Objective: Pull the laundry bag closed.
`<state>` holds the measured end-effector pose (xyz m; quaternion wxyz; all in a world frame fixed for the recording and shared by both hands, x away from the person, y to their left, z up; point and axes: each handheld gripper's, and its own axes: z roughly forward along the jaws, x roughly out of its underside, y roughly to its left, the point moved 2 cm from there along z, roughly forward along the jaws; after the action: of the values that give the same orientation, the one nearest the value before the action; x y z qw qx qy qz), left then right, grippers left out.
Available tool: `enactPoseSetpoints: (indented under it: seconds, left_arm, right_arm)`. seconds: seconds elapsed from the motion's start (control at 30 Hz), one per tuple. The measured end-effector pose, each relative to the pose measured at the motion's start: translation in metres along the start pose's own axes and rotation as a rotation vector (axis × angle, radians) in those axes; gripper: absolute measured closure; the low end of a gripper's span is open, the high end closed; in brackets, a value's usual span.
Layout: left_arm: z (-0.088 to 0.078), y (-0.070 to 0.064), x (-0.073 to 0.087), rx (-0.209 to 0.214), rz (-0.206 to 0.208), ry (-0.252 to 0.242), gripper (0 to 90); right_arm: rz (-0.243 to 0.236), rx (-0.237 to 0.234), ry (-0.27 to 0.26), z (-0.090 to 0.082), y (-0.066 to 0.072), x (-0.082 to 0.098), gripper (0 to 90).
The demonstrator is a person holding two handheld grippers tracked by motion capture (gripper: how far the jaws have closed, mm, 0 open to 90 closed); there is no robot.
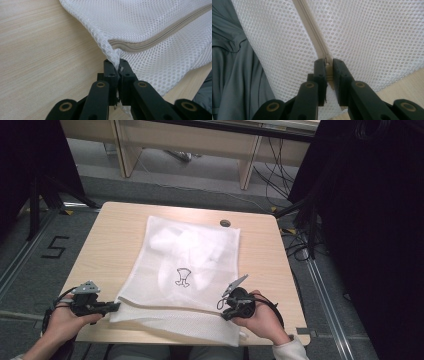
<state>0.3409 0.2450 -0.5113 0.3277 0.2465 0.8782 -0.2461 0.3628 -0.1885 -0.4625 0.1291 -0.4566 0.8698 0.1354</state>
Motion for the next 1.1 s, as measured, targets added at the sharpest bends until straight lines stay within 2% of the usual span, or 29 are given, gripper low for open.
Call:
enactPoseSetpoints:
  seconds: [0.13, 0.2, 0.23, 0.27, 0.33, 0.4, 0.47, 0.5, 0.53, 0.57, 0.6, 0.7, 0.77, 0.8, 0.87, 0.93, 0.97, 1.0, 1.03, 1.1]
  left_arm:
    - [0.000, 0.000, 0.000, -0.002, 0.001, -0.004, 86.2]
    - [0.001, -0.001, 0.000, -0.006, -0.004, -0.026, 86.2]
    - [0.001, -0.001, 0.000, -0.005, -0.001, -0.017, 86.2]
    - [-0.001, 0.002, 0.001, -0.008, 0.034, 0.008, 86.3]
    - [0.001, -0.001, 0.001, -0.007, -0.001, -0.023, 86.2]
    - [-0.001, 0.002, 0.001, -0.007, 0.039, 0.013, 86.2]
    - [-0.001, 0.001, 0.001, -0.008, 0.021, 0.001, 86.2]
    - [0.000, -0.001, 0.000, -0.002, -0.002, -0.010, 86.2]
    - [-0.001, 0.001, 0.000, -0.007, 0.014, 0.008, 86.2]
    - [-0.001, 0.001, 0.001, -0.008, 0.026, 0.004, 86.3]
    - [0.000, 0.000, 0.000, 0.002, -0.002, 0.002, 86.2]
    - [0.001, -0.001, 0.000, -0.008, -0.005, -0.025, 86.2]
    - [-0.001, 0.000, 0.000, -0.002, -0.001, -0.008, 86.2]
    - [0.000, -0.001, 0.000, -0.008, -0.006, -0.018, 86.2]
    - [-0.003, 0.003, 0.000, -0.004, 0.034, 0.026, 86.2]
    - [-0.001, 0.001, 0.000, 0.000, 0.004, 0.008, 86.2]
    - [0.000, 0.000, 0.000, -0.005, -0.004, -0.004, 86.2]
    - [0.000, 0.000, 0.000, -0.007, -0.003, -0.006, 86.2]
    - [0.000, 0.000, 0.000, -0.008, -0.002, -0.002, 86.2]
    - [-0.003, 0.002, 0.000, -0.007, 0.034, 0.033, 86.2]
  right_arm:
    - [0.005, -0.004, -0.007, -0.002, -0.001, 0.004, 82.2]
    - [0.004, -0.001, -0.008, -0.002, -0.002, 0.006, 82.2]
    - [0.007, -0.005, -0.003, -0.002, -0.002, 0.006, 82.2]
    - [0.000, 0.002, -0.002, -0.001, -0.002, 0.006, 82.2]
    - [0.004, 0.006, 0.000, -0.001, -0.002, 0.006, 82.3]
    - [0.002, 0.000, -0.003, -0.002, -0.002, 0.006, 82.2]
    - [0.008, 0.002, 0.001, -0.003, -0.002, 0.007, 82.2]
    - [0.010, 0.001, 0.004, -0.003, -0.002, 0.007, 82.2]
    - [0.010, 0.000, 0.002, -0.003, -0.002, 0.008, 82.3]
    - [0.010, 0.003, 0.004, -0.003, -0.003, 0.008, 82.2]
    - [0.011, 0.005, 0.005, -0.003, -0.003, 0.008, 82.2]
    - [0.011, 0.003, 0.004, -0.004, -0.003, 0.009, 82.3]
    - [0.006, 0.006, -0.002, -0.006, -0.004, 0.010, 82.2]
    - [0.006, 0.006, -0.002, -0.006, -0.004, 0.010, 82.2]
    - [0.020, 0.011, 0.003, -0.007, -0.004, 0.013, 82.3]
    - [0.019, 0.008, 0.008, -0.006, -0.005, 0.015, 82.2]
    - [0.037, 0.005, 0.013, -0.006, -0.004, 0.016, 82.2]
    - [0.012, 0.002, 0.008, -0.006, -0.007, 0.017, 82.2]
    - [0.029, 0.011, 0.011, -0.006, -0.006, 0.018, 82.2]
    - [0.031, 0.012, 0.008, -0.007, -0.007, 0.019, 82.3]
